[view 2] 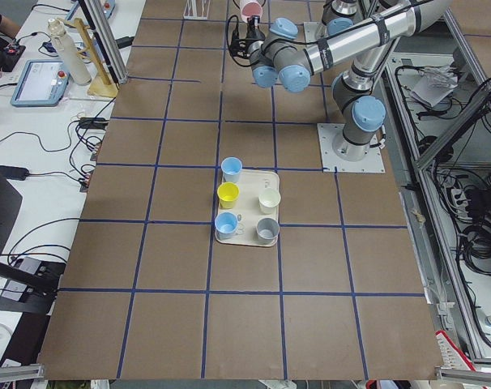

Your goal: Transfer IKEA cup to right arm and place on rack

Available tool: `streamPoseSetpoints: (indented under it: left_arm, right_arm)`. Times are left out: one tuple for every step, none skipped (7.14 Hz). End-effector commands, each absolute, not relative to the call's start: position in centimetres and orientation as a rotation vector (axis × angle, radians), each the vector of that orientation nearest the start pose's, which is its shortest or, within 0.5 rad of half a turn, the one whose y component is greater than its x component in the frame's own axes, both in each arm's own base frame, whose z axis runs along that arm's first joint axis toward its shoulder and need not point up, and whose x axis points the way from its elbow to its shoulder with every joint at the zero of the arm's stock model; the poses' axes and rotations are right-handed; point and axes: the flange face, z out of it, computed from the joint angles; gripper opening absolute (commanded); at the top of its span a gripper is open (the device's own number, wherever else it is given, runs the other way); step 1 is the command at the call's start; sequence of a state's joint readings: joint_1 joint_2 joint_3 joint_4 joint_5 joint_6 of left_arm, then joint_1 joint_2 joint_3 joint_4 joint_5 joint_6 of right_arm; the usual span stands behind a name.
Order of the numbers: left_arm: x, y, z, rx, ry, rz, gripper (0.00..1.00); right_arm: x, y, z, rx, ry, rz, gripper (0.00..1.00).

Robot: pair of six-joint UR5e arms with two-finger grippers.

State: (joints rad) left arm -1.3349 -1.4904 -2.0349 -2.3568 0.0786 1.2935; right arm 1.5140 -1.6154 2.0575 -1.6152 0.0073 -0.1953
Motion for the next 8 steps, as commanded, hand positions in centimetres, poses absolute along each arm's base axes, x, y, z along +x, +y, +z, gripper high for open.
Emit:
streamPoseSetpoints:
  left_arm:
    - [-14.24, -40.50, 34.58, 0.034, -1.604, 0.227, 0.00]
    - [-14.25, -40.44, 34.69, 0.031, -1.604, 0.229, 0.00]
    - [-14.24, -40.47, 34.63, 0.031, -1.604, 0.229, 0.00]
    - [-14.37, -40.40, 34.69, 0.029, -1.604, 0.227, 0.00]
    - [-14.49, -40.38, 34.63, 0.026, -1.604, 0.224, 0.00]
    - [-14.42, -40.46, 34.59, 0.027, -1.604, 0.227, 0.00]
    - [-14.48, -40.44, 34.59, 0.027, -1.604, 0.224, 0.00]
    - [-14.48, -40.44, 34.59, 0.027, -1.604, 0.224, 0.00]
  right_arm:
    - [20.88, -44.26, 38.15, 0.203, 1.556, 0.115, 1.00]
    - [20.74, -44.33, 38.16, 0.205, 1.561, 0.115, 1.00]
    - [20.75, -44.14, 38.02, 0.212, 1.562, 0.123, 1.00]
    - [20.83, -43.96, 37.82, 0.210, 1.567, 0.125, 1.00]
    - [20.90, -43.82, 37.87, 0.213, 1.568, 0.132, 1.00]
    - [21.04, -43.58, 37.88, 0.219, 1.567, 0.142, 1.00]
    - [21.05, -43.47, 37.66, 0.238, 1.565, 0.162, 0.92]
    - [21.05, -43.49, 37.70, 0.240, 1.566, 0.165, 0.79]
